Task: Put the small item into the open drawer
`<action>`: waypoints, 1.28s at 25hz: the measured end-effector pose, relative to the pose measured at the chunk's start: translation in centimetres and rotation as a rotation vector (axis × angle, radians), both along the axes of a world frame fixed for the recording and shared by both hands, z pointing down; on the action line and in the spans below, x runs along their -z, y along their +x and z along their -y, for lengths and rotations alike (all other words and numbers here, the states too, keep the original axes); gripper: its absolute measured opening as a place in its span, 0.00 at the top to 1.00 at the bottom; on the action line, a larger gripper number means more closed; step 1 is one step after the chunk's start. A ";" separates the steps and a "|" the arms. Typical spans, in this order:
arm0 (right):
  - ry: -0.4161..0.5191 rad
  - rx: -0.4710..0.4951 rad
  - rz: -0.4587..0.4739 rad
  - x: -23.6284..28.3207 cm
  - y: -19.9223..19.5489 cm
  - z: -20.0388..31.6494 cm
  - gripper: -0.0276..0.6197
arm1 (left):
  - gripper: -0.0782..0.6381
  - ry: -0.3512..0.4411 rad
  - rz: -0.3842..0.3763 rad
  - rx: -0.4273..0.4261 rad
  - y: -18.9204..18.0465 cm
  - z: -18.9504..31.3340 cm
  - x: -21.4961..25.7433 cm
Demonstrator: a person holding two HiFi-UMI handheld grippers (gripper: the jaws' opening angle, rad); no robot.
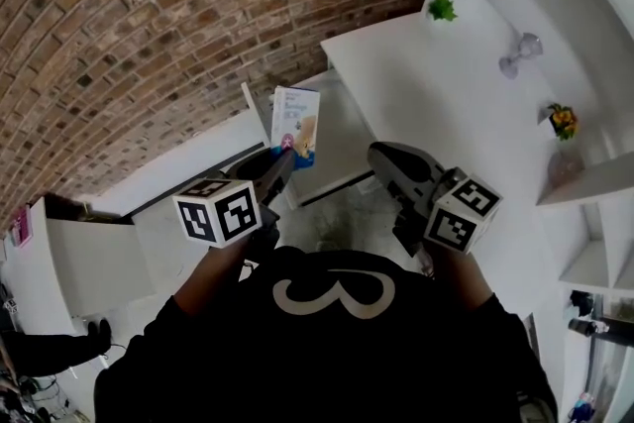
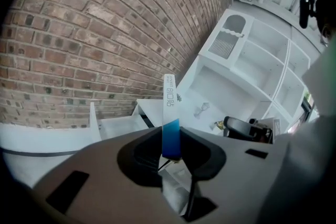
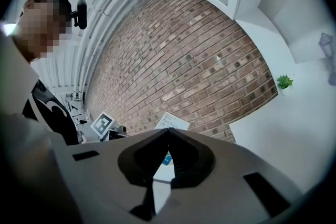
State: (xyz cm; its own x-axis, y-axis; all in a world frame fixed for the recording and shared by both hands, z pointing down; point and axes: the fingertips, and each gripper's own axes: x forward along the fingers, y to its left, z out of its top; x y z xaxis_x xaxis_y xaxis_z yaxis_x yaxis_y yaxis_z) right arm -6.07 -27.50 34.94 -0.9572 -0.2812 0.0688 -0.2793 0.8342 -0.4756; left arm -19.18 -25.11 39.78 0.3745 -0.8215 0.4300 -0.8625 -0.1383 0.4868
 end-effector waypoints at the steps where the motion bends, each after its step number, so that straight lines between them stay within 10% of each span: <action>1: 0.005 -0.006 0.001 0.0 0.2 0.1 0.94 | 0.78 -0.002 0.006 -0.002 0.1 0.2 -0.1; 32: -0.113 -0.272 -0.021 -4.8 2.9 6.3 0.94 | 0.78 -0.277 0.161 -0.120 -1.4 12.4 -15.1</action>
